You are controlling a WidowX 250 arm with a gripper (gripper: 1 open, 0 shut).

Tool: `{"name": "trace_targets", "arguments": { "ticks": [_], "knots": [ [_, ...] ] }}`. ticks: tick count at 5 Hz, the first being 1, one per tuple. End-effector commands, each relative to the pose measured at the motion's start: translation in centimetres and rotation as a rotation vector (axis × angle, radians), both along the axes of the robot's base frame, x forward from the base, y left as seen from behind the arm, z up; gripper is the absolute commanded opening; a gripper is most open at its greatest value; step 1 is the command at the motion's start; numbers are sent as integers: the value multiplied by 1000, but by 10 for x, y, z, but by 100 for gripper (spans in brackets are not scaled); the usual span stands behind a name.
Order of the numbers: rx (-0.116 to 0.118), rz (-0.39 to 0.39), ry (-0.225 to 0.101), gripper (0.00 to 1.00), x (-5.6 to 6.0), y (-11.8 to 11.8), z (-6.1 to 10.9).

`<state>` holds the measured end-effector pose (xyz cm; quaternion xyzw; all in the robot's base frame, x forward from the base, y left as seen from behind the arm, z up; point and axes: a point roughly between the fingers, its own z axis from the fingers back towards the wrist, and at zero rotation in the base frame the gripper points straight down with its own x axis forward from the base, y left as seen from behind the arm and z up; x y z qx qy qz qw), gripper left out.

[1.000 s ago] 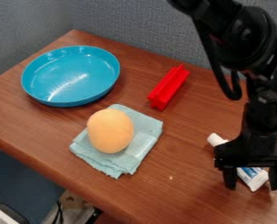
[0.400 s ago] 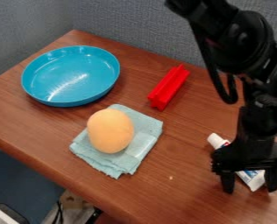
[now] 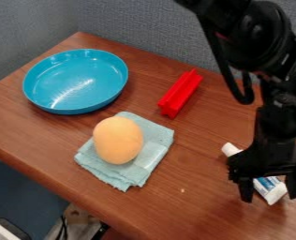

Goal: Put the toothpaste on the blue plate

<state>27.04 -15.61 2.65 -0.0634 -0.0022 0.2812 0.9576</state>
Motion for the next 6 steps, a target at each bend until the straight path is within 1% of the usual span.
{"name": "trace_targets", "arguments": {
  "ticks": [1, 2, 4, 5, 6],
  "knots": [
    [-27, 52, -70, 100, 3, -5, 16],
    [-31, 101, -90, 100, 10, -3, 12],
    [-32, 144, -115, 100, 17, -3, 6],
    [-22, 149, -123, 100, 18, -4, 0],
    [-7, 147, -125, 100, 17, -5, -4]
  ]
}}
